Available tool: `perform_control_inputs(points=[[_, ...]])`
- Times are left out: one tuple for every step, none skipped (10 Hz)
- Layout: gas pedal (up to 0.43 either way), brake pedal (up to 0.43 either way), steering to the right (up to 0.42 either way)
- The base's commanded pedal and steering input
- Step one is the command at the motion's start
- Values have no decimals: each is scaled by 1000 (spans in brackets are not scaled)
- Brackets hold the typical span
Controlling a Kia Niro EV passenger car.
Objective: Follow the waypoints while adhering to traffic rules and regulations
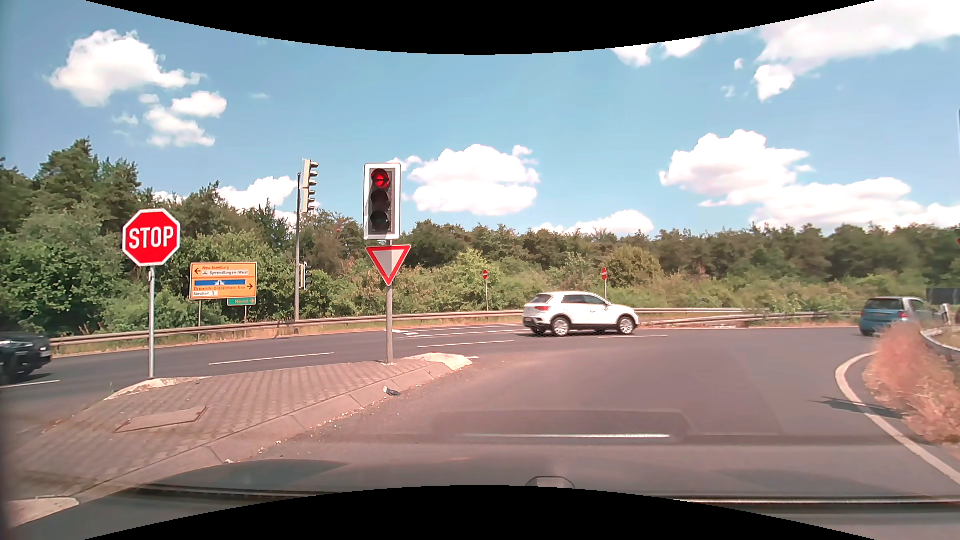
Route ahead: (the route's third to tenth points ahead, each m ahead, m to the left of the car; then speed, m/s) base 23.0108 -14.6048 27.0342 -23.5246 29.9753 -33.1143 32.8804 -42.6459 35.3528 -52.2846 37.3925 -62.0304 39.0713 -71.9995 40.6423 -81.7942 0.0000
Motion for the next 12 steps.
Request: perform_control_inputs(points=[[0,256,140],[0,256,140],[0,256,140],[0,256,140],[0,256,140],[0,256,140],[0,256,140],[0,256,140],[0,256,140],[0,256,140],[0,256,140],[0,256,140]])
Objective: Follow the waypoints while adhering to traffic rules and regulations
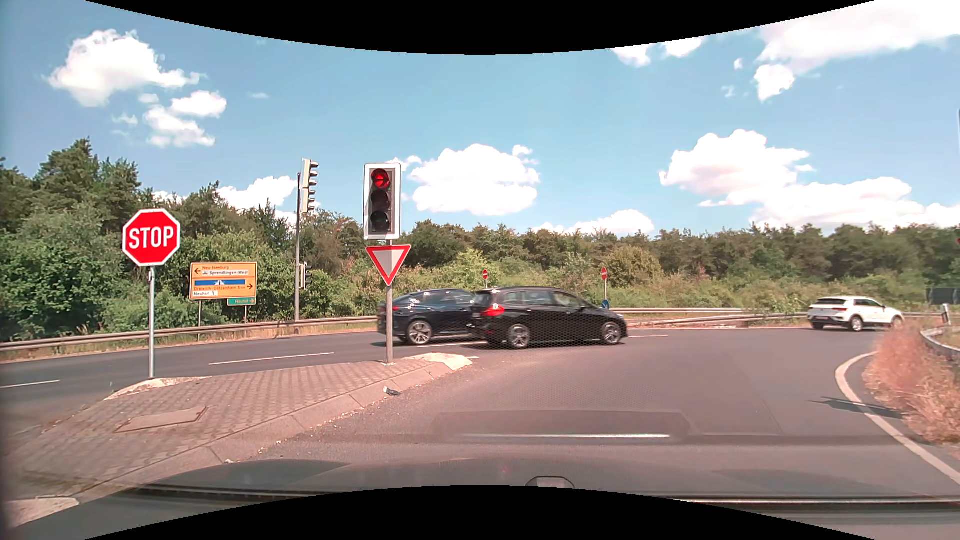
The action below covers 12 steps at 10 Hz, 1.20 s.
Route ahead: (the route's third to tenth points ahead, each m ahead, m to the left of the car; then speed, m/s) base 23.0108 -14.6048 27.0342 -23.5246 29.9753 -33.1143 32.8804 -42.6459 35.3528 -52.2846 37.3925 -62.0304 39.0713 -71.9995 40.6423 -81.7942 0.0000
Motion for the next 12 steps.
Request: perform_control_inputs(points=[[0,256,140],[0,256,140],[0,256,140],[0,256,140],[0,256,140],[0,256,140],[0,256,140],[0,256,140],[0,256,140],[0,256,140],[0,256,140],[0,256,140]])
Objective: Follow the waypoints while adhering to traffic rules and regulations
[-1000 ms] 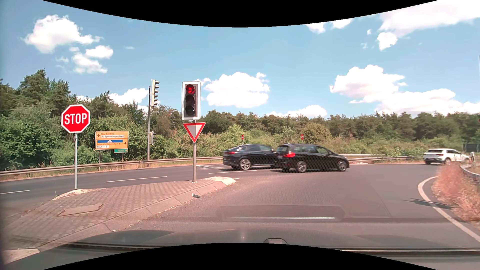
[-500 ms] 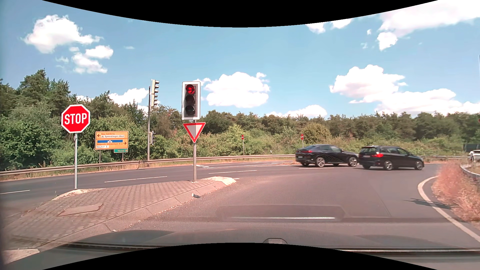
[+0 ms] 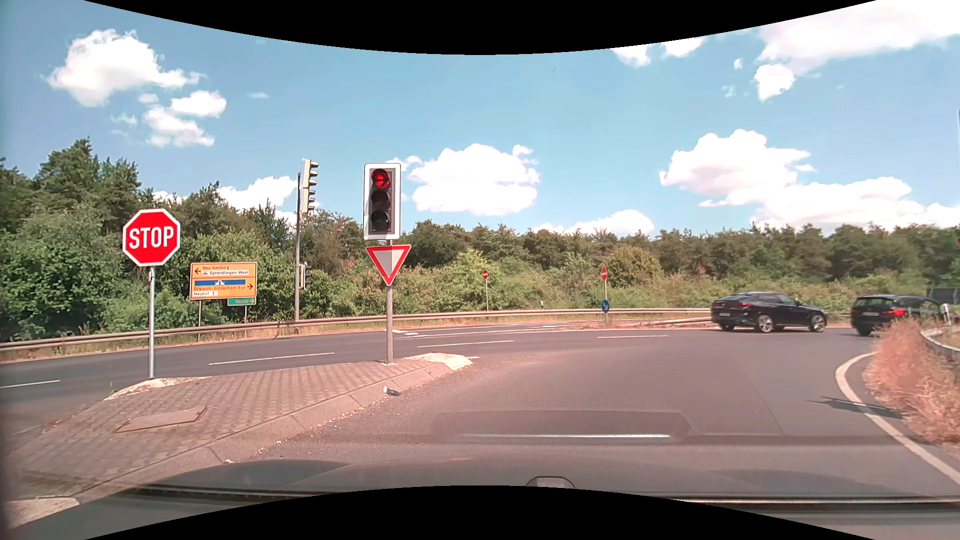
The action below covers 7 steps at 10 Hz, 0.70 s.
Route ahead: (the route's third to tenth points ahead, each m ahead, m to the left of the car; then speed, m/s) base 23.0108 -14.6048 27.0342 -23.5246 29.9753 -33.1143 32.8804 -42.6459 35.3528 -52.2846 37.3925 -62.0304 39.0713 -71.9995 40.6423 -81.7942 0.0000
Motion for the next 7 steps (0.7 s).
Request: perform_control_inputs(points=[[0,256,140],[0,256,140],[0,256,140],[0,256,140],[0,256,140],[0,256,140],[0,256,140]])
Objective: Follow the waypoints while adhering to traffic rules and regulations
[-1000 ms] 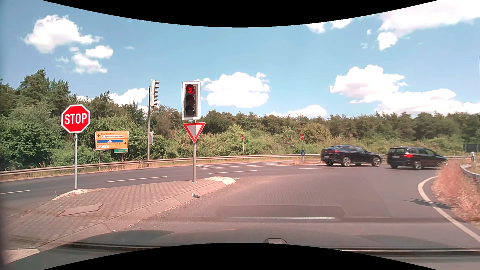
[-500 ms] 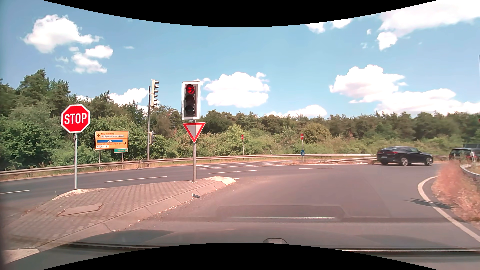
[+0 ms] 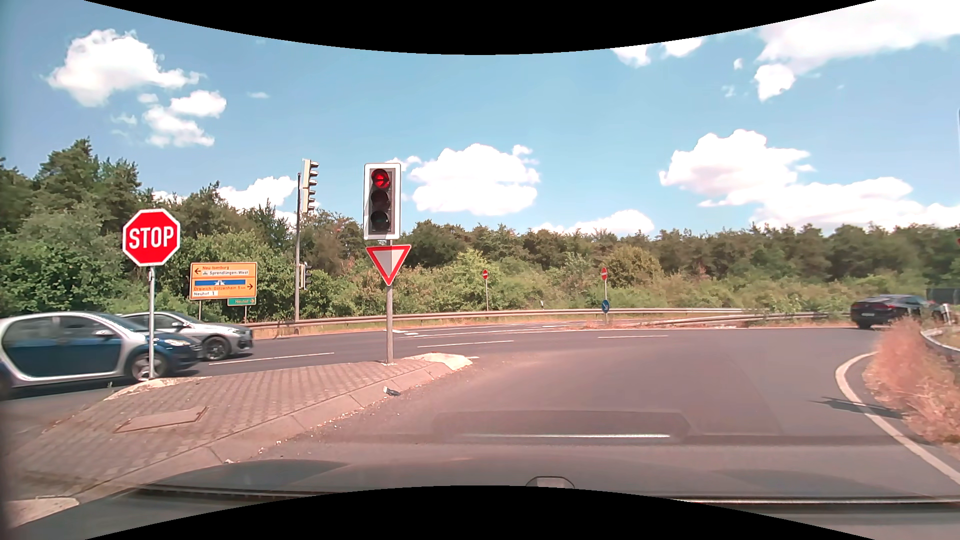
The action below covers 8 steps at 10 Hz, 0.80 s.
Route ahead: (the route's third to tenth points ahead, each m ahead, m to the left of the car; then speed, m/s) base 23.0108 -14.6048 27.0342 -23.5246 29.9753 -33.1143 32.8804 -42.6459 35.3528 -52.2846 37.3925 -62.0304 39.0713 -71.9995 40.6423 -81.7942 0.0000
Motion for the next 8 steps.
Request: perform_control_inputs(points=[[0,256,140],[0,256,140],[0,256,140],[0,256,140],[0,256,140],[0,256,140],[0,256,140],[0,256,140]])
